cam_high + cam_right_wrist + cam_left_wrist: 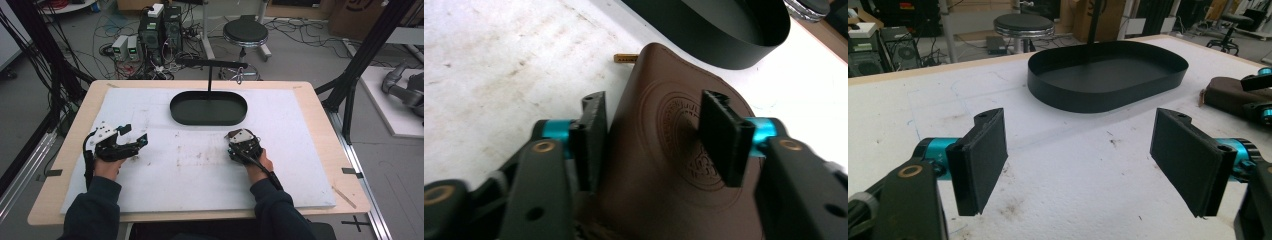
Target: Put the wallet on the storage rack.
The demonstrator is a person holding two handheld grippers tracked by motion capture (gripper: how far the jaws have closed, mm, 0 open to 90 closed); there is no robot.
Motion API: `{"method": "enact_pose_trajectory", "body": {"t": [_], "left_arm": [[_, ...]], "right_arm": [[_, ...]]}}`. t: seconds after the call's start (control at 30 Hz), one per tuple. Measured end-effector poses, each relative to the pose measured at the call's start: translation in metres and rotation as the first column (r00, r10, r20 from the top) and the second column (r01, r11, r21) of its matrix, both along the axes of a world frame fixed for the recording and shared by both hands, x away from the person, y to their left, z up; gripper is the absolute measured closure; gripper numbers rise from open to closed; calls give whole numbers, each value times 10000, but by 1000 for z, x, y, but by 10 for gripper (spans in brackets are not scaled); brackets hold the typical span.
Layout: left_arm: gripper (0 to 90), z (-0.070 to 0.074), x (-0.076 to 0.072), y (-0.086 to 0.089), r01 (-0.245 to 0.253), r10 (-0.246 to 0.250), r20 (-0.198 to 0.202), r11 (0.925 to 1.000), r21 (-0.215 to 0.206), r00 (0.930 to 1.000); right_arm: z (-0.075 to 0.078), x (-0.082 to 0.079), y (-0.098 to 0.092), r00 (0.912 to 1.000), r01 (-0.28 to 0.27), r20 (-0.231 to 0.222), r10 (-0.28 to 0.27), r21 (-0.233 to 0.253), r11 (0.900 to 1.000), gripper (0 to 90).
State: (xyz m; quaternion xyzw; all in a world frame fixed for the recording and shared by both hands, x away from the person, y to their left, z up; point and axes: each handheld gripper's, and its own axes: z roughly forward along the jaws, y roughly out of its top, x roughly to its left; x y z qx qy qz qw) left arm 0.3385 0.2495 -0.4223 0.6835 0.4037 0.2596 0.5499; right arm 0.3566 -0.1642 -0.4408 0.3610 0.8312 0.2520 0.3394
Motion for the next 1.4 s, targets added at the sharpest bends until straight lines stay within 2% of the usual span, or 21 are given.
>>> {"method": "enact_pose_trajectory", "body": {"t": [0.1,0.23,0.33,0.4,0.53,0.6,0.7,0.8,0.83,0.87,0.9,0.93,1.0,1.03,1.07,1.13,1.17,1.2,1.23,1.3,1.4], "left_arm": [[228,0,1,1,20,-20,-19,10000,-38,10000],[228,0,1,1,23,-23,-25,10000,-83,10000],[228,0,2,1,-5,5,-39,10000,-89,10000],[228,0,2,1,8,-8,-33,9999,-101,10000],[228,0,2,2,-3,2,-77,9999,-116,10000],[228,0,2,2,-21,20,-92,9999,-147,10000],[228,0,2,3,-13,12,-84,9999,-137,10000],[228,0,2,3,-17,16,-70,9999,-140,10000],[228,0,2,3,-16,15,-75,9999,-141,10000],[228,0,2,3,-13,12,-79,9999,-141,10000],[228,0,2,3,-6,5,-78,9999,-129,10000],[228,0,2,3,5,-5,-63,9999,-129,10000],[228,0,2,2,6,-7,-64,9999,-133,10000],[228,0,2,2,5,-6,-65,9999,-133,10000],[228,0,2,2,9,-10,-77,9999,-142,10000],[228,0,2,2,16,-17,-98,9999,-121,10000],[228,0,2,2,5,-6,-86,9999,-128,10000],[228,0,2,2,18,-19,-95,9999,-115,10000],[228,0,2,2,4,-5,-81,10000,-99,10000],[228,0,2,2,-10,9,-81,10000,-83,10000],[228,0,2,2,2,-2,-89,10000,-72,10000]], "right_arm": [[5,-2,-1,9999,-155,15,154,108,9998,604],[11,-3,-5,9994,-329,79,326,316,9990,695],[17,-3,-13,9987,-479,-113,490,843,9953,728],[20,-2,-19,9982,-491,-268,532,1352,9896,736],[30,-3,-31,9948,-821,-382,944,2476,9654,762],[32,-4,-32,9938,-905,-396,1042,2592,9616,765],[35,-5,-37,9920,-879,-582,1116,3136,9455,772],[39,-4,-46,9874,-742,-970,1248,4125,9079,776],[41,-3,-51,9840,-672,-1155,1359,4660,8822,777],[42,-3,-56,9820,-559,-1294,1375,4963,8663,777],[42,-2,-59,9815,-472,-1354,1352,5134,8569,778],[43,-1,-65,9800,-267,-1515,1293,5435,8390,779],[43,0,-75,9799,48,-1648,1122,5820,8132,782],[43,2,-81,9786,250,-1767,1050,6096,7923,782],[42,3,-87,9781,426,-1852,955,6265,7783,782],[41,4,-96,9782,683,-1927,772,6500,7569,780],[41,5,-99,9784,794,-1954,672,6556,7509,776],[42,5,-105,9832,918,-1792,339,6467,7572,769],[42,5,-105,9832,918,-1792,339,6467,7572,769],[42,4,-111,9874,1021,-1583,-14,6299,7699,764],[41,4,-119,9871,1201,-1585,-246,6289,7682,762]]}}
